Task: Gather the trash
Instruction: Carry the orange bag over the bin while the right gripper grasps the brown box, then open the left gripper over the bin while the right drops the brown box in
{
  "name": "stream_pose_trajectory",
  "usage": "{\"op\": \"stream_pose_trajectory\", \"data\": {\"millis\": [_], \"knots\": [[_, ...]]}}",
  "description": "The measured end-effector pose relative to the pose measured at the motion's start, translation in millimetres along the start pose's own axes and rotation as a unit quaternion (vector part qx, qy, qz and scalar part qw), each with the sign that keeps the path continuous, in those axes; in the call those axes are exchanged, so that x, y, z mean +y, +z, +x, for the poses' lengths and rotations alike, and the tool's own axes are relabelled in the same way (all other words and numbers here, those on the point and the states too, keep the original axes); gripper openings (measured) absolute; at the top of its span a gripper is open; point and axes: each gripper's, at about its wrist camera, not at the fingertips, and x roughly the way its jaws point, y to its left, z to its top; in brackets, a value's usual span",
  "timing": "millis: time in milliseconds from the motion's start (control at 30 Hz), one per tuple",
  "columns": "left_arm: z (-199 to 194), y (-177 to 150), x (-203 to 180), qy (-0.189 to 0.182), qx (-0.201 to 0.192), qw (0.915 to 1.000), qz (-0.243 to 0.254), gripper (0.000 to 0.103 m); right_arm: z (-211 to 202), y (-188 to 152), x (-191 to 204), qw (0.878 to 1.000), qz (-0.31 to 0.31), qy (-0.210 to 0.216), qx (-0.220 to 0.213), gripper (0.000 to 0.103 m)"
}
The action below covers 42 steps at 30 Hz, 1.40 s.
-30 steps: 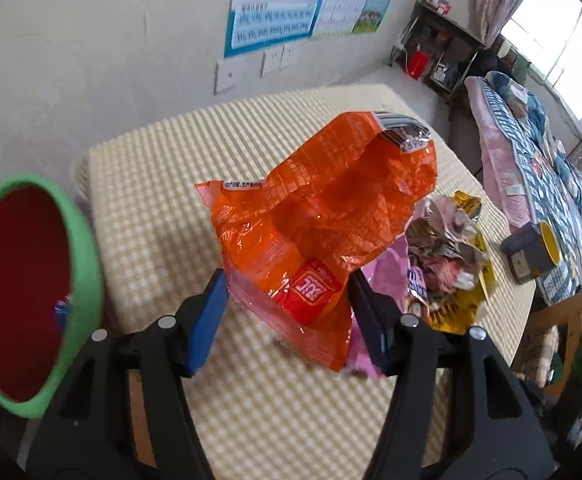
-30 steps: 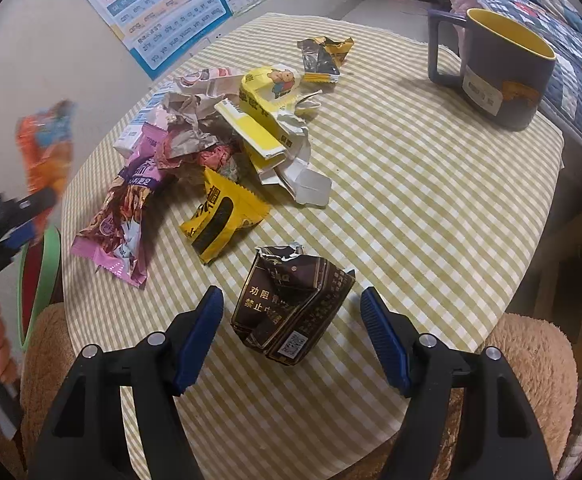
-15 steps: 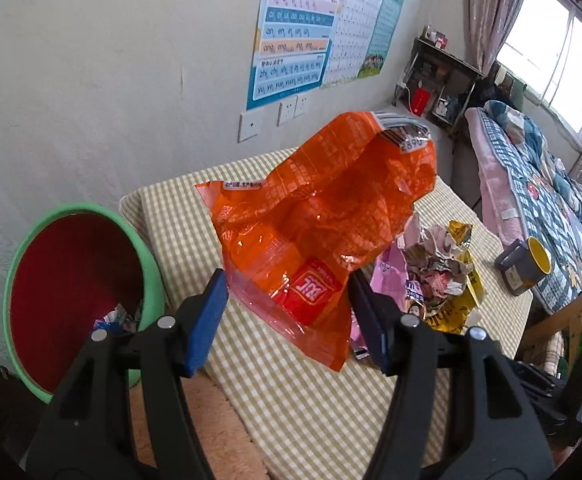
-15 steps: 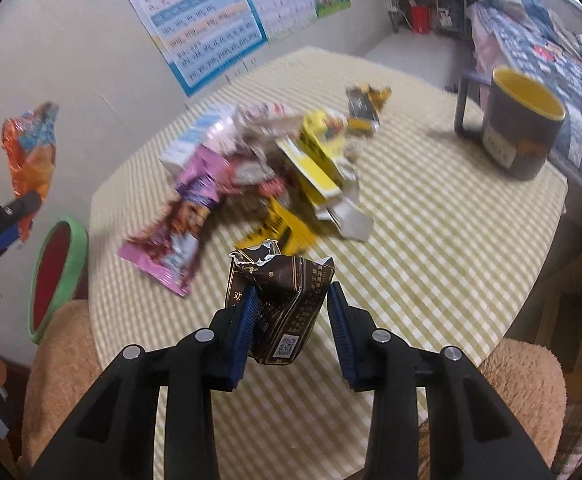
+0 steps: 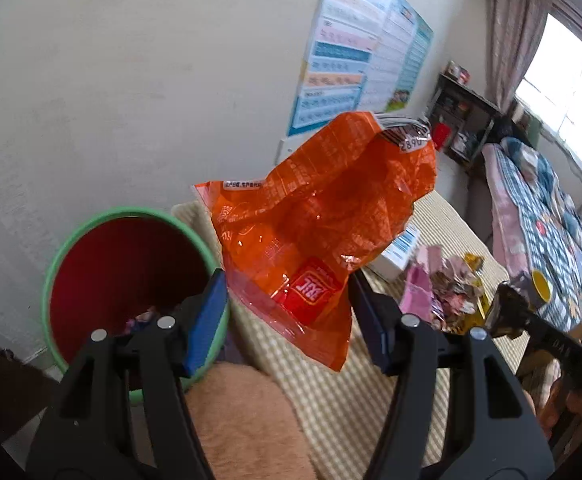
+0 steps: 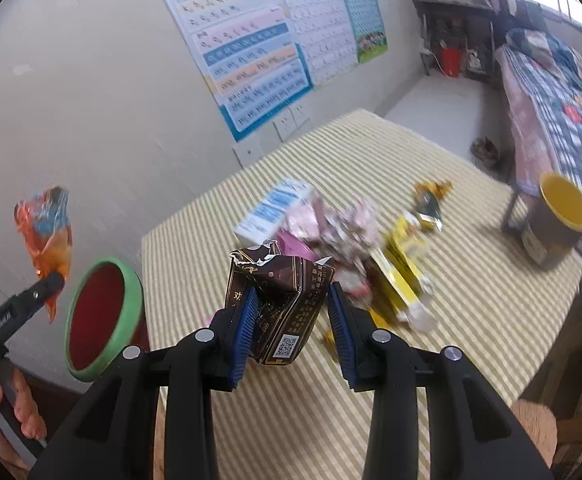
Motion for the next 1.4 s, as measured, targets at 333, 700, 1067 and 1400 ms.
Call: {"op": "stream_pose_trajectory", "data": {"millis": [333,700,1067,1400], "knots": [[-4,-2,51,0.024,-0.005,0.9983,-0.053,0.059,22,10,47,0.999,-0.036,0.018,0.018,0.035],[2,-4,80,0.035,-0.006,0.9954,-0.089,0.059,34,8,78,0.997,-0.067,0.029,0.035,0.035],[8,-9,109,0.056,-0.01,0.9922,-0.111,0.059,46,2,99,0.995,-0.08,0.042,0.052,0.036],[23,-20,140,0.084,0.012,0.9863,-0.142,0.06,64,10,144,0.989,-0.106,0.085,0.057,0.036]]}}
